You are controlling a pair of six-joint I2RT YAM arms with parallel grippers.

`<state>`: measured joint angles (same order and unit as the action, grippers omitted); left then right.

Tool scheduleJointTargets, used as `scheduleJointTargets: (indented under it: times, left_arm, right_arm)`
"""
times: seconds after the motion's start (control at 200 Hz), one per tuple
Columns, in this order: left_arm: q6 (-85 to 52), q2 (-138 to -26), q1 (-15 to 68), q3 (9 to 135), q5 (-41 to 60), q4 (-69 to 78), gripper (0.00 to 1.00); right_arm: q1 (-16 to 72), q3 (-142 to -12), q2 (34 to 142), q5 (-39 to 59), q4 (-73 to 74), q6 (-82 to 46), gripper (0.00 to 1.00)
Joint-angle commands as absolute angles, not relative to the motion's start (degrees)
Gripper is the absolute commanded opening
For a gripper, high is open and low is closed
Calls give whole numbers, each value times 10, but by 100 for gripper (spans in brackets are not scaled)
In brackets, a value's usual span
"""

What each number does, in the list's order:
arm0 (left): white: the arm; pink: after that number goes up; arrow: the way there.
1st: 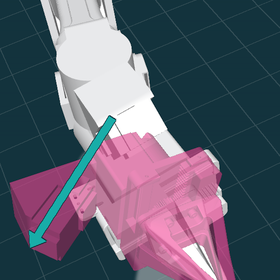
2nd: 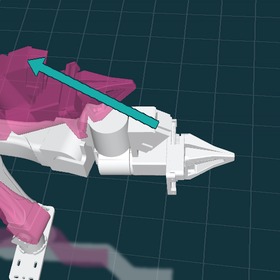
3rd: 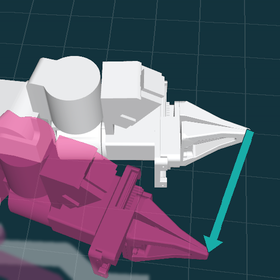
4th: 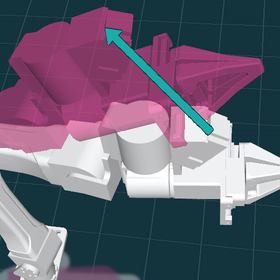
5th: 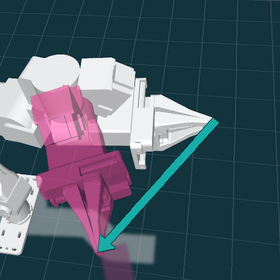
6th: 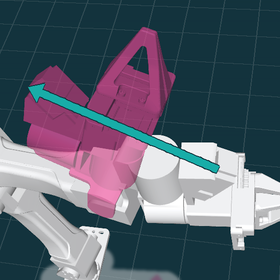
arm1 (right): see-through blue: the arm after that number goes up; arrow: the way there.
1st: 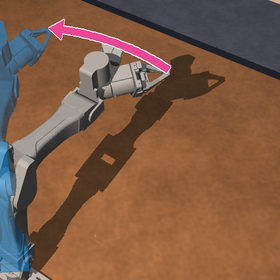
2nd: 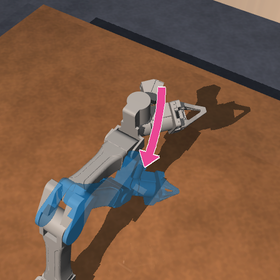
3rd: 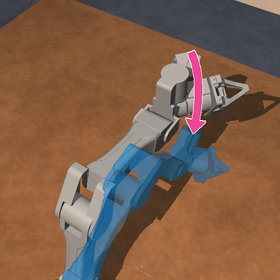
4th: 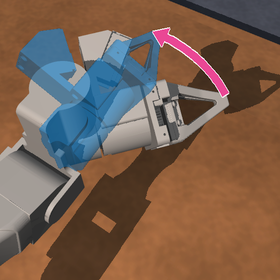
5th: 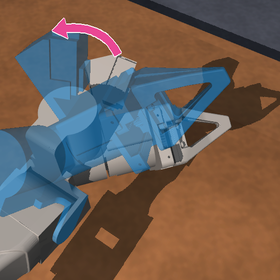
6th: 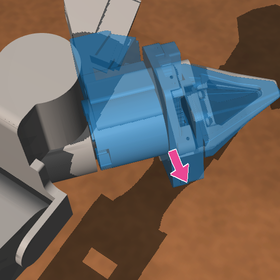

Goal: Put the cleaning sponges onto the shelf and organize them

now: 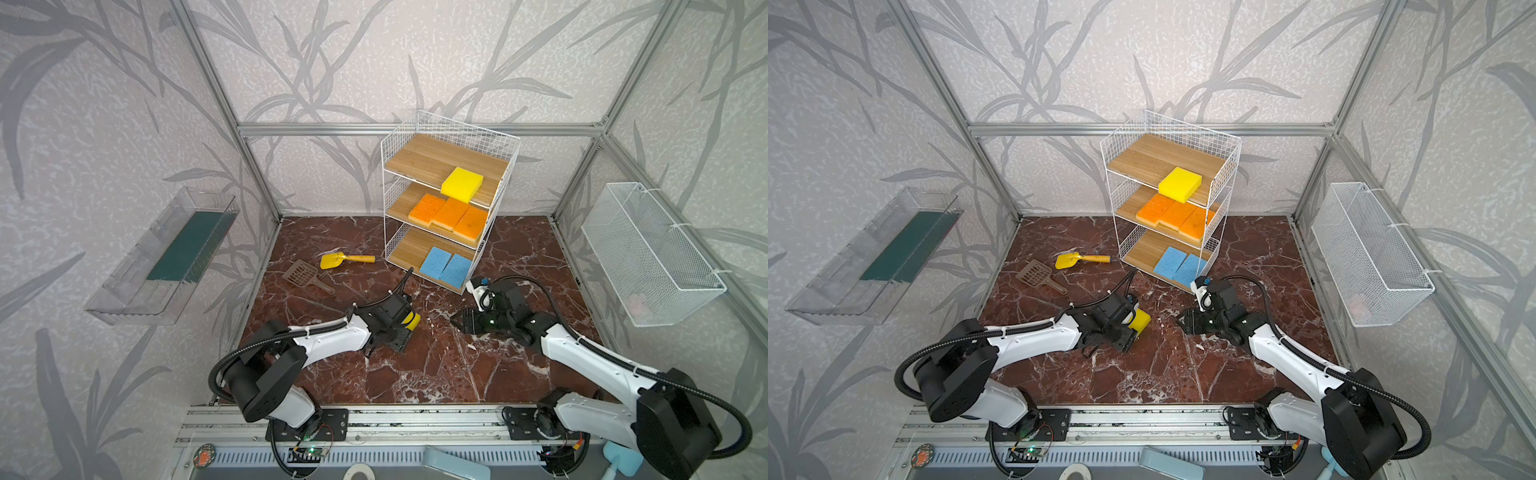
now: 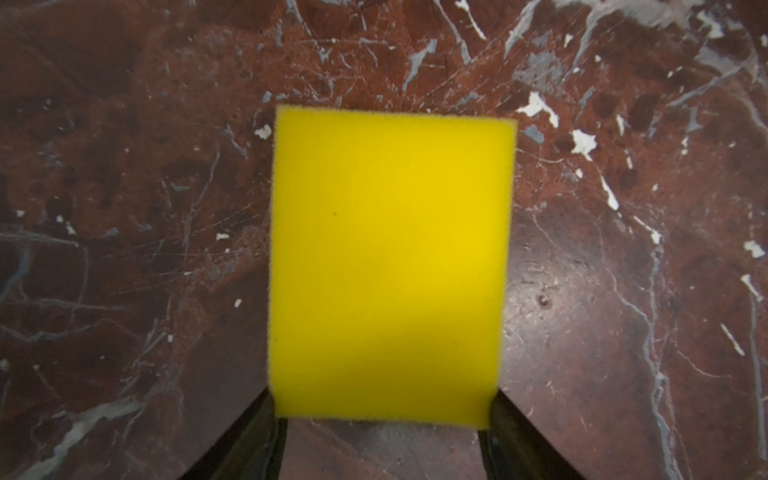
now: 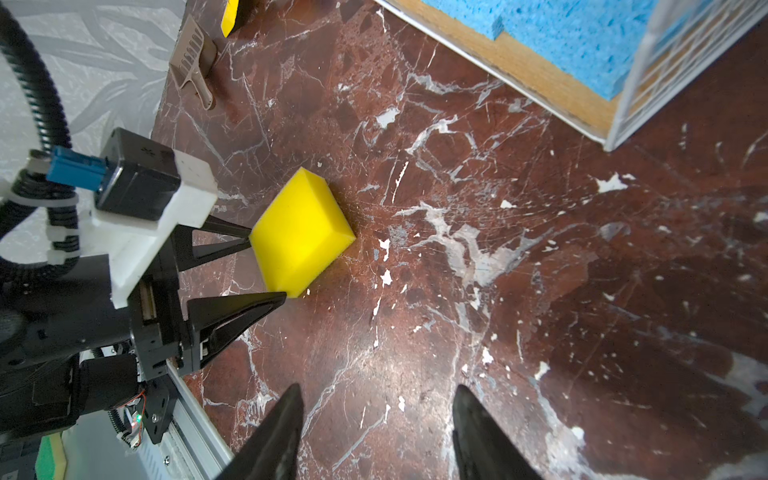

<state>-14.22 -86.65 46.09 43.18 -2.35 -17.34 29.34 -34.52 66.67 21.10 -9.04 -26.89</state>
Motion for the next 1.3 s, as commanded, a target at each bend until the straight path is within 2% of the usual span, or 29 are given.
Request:
scheduleJointTargets:
  times: [0.0,0.365,0.66,0.89,1.299]
  left_arm:
    - [-141,-865,464,451,-45,-200,67]
    - [-161,-698,464,490,-74,-236,60]
    - [-120,-662,463,699,-87,-353,59]
    - [-49,-713,463,895,-125,-412,58]
    - [58,-927,456,1263,-165,-509,55]
  right_arm:
    - [290,-341,666,219,-84,-261,57]
    - [289,-337,649,219,-88,-262,57]
    - [289,-349,599,219,-117,-248,57]
    - [289,-344,514,180,-104,-255,57]
    - [289,-365,448,143,-126,-236,57]
